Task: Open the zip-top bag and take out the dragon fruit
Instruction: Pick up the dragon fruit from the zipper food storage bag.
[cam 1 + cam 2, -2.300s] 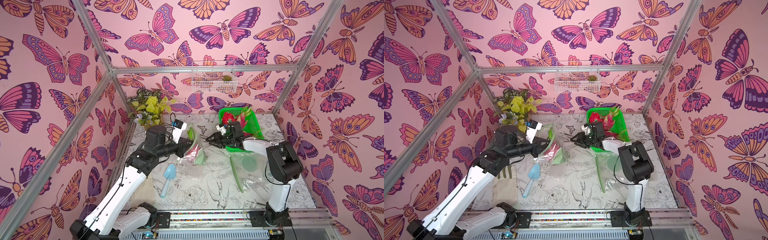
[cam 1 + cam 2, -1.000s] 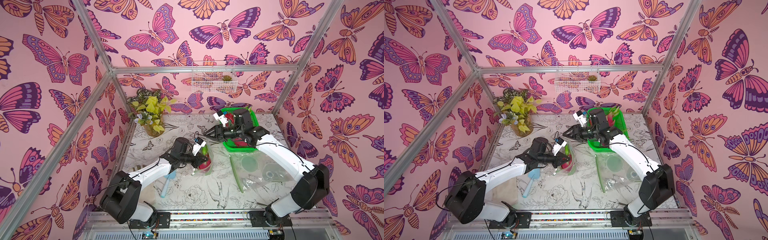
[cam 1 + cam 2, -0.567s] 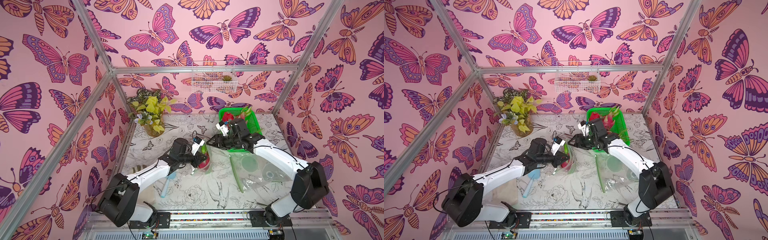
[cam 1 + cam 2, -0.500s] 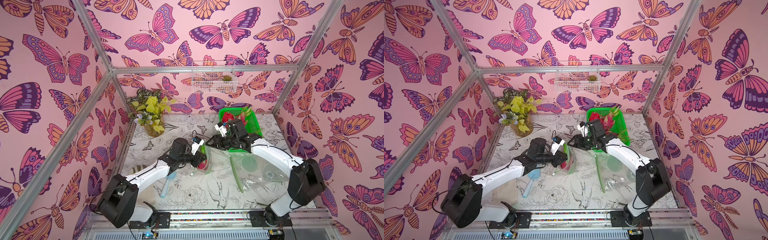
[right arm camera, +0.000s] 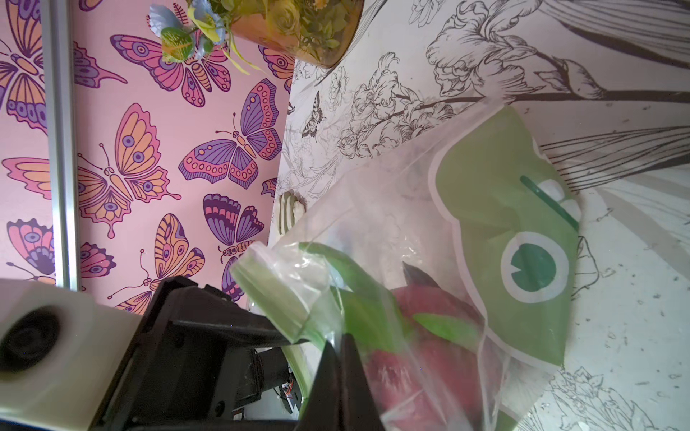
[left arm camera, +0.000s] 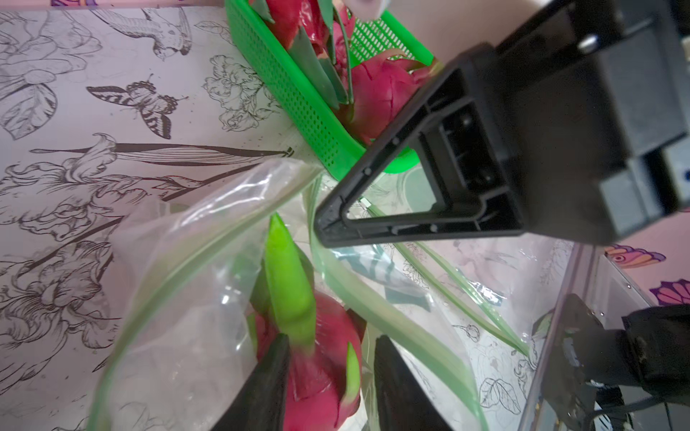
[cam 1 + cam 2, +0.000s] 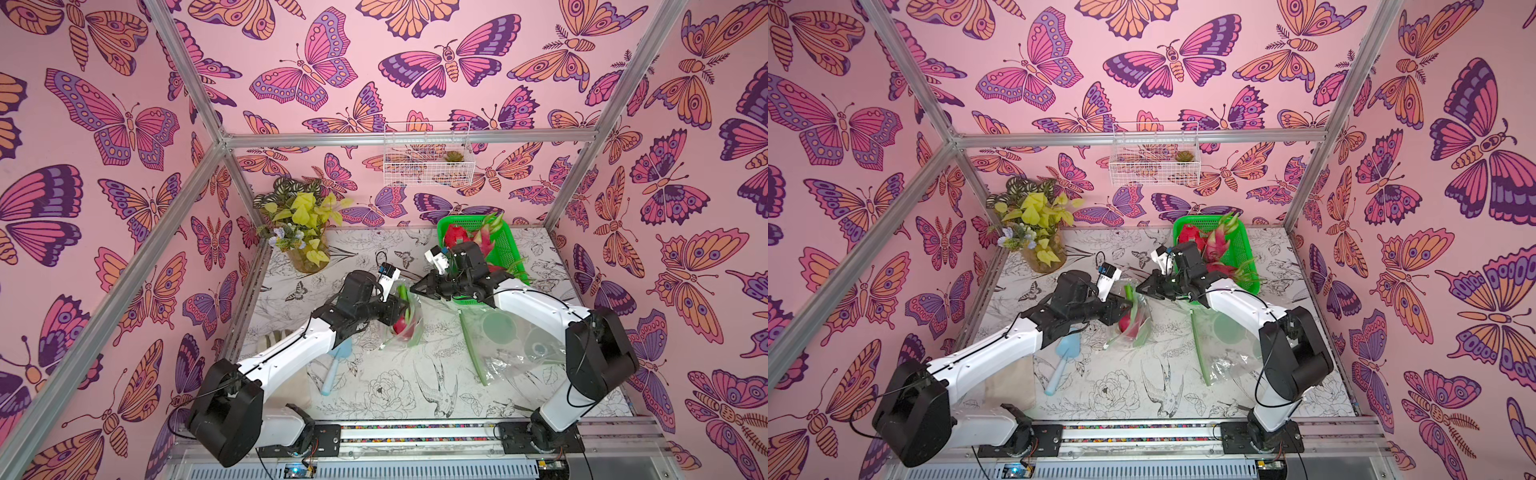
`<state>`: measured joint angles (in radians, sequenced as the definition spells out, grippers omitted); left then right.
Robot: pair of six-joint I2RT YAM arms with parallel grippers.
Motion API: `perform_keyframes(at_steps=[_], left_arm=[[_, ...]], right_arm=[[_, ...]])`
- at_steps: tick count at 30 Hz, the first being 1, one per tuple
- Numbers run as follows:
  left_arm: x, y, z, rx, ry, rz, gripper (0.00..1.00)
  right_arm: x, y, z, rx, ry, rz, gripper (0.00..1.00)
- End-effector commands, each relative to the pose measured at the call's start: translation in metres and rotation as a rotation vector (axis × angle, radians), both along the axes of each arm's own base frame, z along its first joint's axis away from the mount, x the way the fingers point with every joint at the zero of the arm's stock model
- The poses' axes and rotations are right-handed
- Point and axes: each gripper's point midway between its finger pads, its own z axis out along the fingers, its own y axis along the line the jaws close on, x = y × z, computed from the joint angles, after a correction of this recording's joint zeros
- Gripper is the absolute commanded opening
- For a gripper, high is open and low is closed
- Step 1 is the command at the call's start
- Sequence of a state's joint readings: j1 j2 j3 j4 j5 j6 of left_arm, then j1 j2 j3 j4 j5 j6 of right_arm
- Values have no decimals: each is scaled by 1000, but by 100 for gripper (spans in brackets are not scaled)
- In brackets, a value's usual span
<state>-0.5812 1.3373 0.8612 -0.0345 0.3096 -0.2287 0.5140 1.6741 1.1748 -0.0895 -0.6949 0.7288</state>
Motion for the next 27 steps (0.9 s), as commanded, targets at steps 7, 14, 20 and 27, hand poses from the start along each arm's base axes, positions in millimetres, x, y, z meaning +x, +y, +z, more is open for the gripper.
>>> perform_keyframes(at_steps=[7, 14, 20, 27], left_arm=[[27, 6, 7, 29, -1, 134, 48], [45, 0, -1, 24, -5, 165, 42], [51, -7, -11, 4, 12, 159, 33], [56, -5, -20, -9, 31, 166, 23]], right_arm=[[-6, 4, -3, 33, 14, 26, 0], [-9, 2, 0, 34, 7, 27, 0], [-11, 1, 0, 32, 4, 32, 0], [-11, -1, -3, 15, 2, 26, 0]])
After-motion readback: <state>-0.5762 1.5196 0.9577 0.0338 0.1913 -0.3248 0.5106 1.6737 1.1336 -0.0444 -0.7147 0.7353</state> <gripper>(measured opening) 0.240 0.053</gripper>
